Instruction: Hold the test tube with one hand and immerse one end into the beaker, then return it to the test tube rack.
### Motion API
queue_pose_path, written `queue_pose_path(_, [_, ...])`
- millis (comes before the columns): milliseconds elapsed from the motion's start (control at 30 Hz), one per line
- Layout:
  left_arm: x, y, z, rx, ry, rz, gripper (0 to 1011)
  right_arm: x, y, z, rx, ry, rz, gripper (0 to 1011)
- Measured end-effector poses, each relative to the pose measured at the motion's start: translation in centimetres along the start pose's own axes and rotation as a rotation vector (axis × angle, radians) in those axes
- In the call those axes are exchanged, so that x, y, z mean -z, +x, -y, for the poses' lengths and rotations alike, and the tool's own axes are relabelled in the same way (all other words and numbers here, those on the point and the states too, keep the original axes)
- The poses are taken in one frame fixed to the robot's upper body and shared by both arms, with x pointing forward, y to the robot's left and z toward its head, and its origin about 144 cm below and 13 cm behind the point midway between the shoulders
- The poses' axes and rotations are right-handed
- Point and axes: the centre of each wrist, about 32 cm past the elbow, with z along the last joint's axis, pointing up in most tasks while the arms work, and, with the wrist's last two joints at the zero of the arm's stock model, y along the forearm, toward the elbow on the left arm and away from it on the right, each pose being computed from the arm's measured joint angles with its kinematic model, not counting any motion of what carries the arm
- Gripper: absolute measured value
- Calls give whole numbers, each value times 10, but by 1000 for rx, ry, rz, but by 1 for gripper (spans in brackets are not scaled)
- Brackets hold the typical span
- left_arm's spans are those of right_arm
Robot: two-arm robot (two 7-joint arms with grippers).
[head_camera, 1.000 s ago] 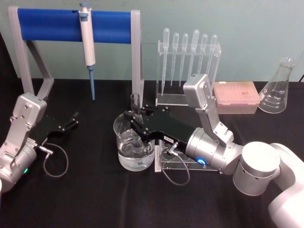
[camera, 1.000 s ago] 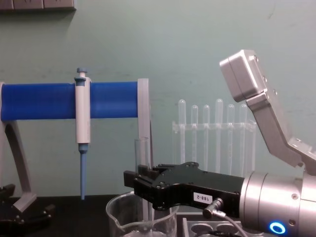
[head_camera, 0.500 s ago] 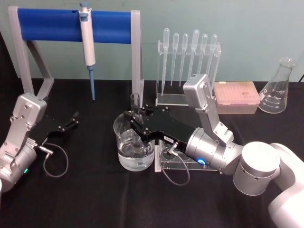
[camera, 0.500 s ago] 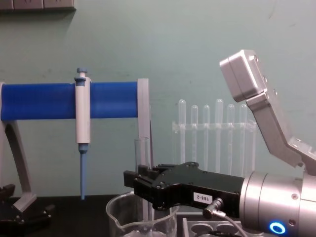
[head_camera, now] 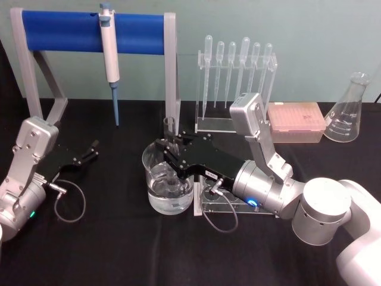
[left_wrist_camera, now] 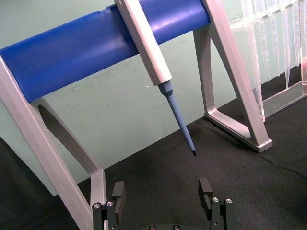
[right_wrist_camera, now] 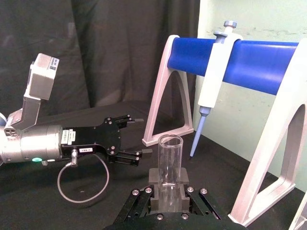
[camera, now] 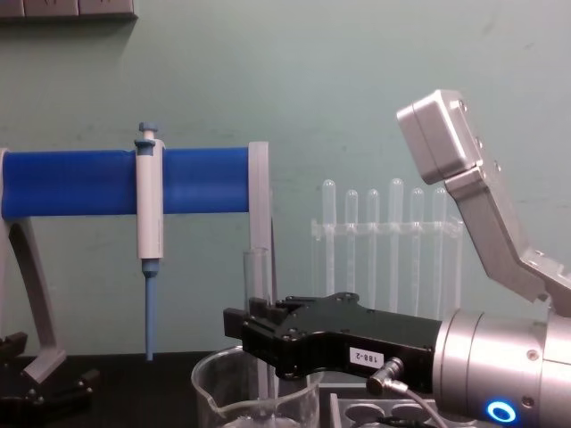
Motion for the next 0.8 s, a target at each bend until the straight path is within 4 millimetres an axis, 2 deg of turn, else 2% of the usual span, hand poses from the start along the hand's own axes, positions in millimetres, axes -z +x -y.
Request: queue_pose_path(800, [0,0,0,0,0,0,1000,0,0,0,0,0,0,224])
